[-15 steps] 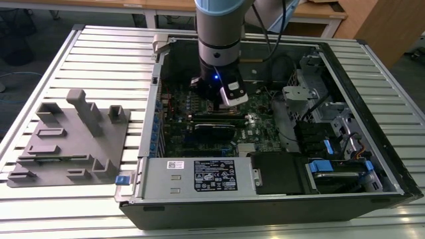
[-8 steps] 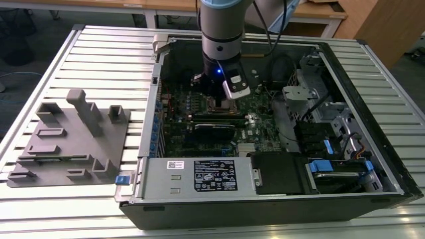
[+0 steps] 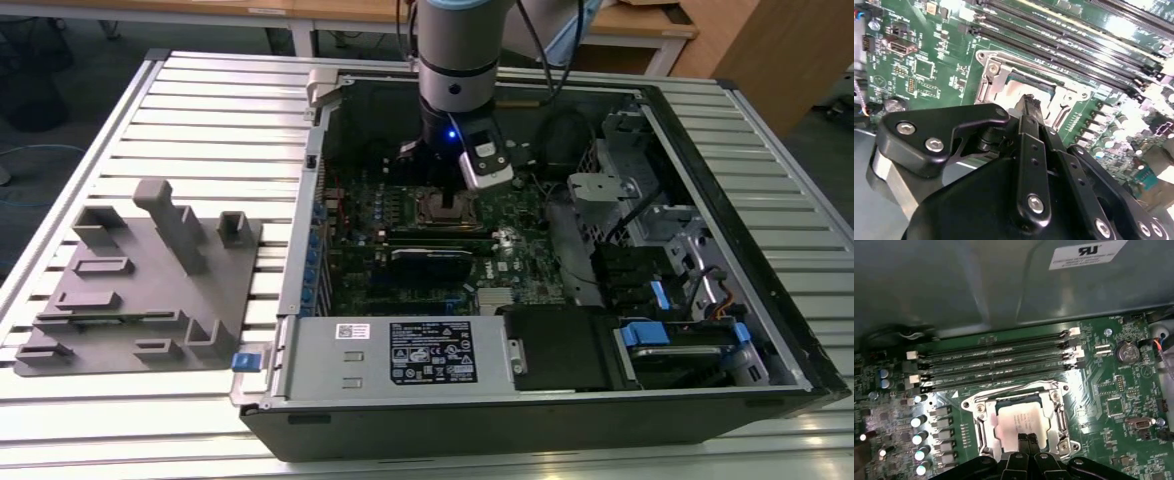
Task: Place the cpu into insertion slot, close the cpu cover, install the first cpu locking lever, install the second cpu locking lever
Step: 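Install the second cpu locking lever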
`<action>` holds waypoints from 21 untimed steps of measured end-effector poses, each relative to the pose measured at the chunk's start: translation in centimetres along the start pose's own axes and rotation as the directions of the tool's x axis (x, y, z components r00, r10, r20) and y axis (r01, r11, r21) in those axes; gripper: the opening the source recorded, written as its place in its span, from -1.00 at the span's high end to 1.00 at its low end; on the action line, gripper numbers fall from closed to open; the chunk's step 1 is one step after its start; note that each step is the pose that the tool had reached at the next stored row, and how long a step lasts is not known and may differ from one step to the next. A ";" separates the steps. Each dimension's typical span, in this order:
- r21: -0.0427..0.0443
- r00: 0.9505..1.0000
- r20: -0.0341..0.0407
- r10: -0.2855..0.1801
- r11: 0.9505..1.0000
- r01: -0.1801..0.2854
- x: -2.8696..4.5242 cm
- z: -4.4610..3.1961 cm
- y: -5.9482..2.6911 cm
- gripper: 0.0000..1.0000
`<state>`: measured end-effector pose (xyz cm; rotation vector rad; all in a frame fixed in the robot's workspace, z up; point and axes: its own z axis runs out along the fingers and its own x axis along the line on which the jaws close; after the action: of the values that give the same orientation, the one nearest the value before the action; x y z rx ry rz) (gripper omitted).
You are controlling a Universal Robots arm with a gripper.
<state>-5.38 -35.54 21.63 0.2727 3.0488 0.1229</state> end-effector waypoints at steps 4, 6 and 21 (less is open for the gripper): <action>0.000 1.000 0.000 0.000 1.000 0.000 0.20 0.08 1.11 0.80; 0.001 1.000 0.000 0.000 1.000 0.000 0.40 0.16 2.20 0.80; 0.001 1.000 0.000 0.000 1.000 0.000 0.81 0.33 4.43 0.80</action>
<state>-5.38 -31.02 21.63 0.2724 3.0488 0.1212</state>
